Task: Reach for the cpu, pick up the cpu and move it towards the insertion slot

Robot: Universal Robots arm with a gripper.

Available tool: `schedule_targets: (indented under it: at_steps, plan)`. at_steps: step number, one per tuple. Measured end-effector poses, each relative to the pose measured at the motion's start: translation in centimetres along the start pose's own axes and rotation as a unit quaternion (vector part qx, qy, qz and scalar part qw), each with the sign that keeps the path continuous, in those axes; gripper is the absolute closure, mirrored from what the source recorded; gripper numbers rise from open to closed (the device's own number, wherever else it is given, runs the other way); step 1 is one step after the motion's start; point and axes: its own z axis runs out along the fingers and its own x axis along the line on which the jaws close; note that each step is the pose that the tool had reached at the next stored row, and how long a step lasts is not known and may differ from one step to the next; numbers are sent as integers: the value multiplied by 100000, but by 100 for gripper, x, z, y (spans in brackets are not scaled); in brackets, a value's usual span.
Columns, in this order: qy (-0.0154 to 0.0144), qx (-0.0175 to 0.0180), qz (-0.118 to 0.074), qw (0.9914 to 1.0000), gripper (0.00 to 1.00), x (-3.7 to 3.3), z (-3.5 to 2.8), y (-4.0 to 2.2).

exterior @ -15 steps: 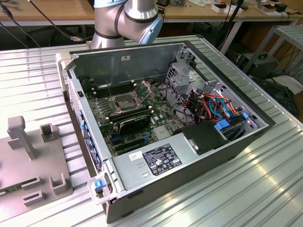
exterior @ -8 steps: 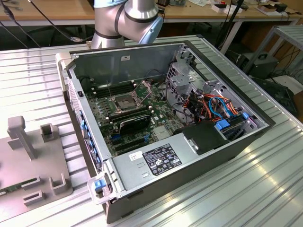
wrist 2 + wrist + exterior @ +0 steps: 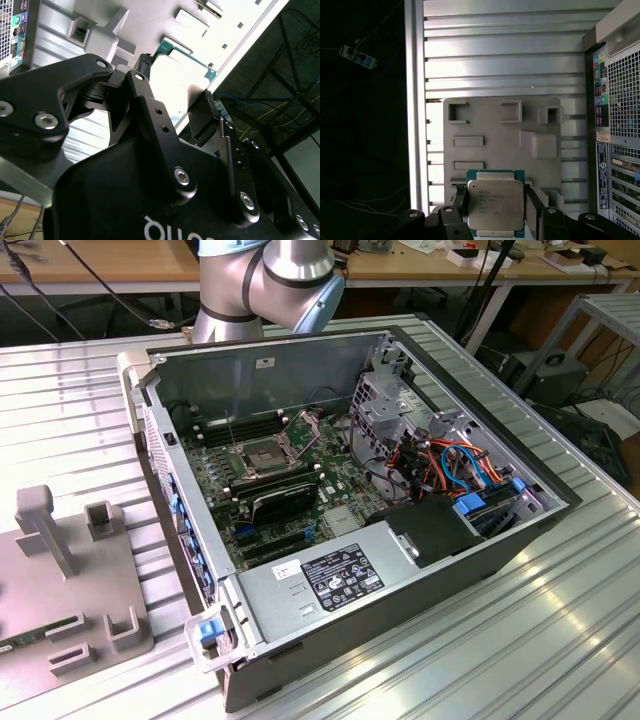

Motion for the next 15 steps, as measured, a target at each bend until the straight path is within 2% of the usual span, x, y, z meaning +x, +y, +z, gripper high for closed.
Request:
schedule_targets:
  at_steps: [4, 15]
  plan:
    - [-1, -2, -4, 100000, 45, -7, 0, 0]
    - [2, 0, 0, 100000, 45, -116, -3, 3]
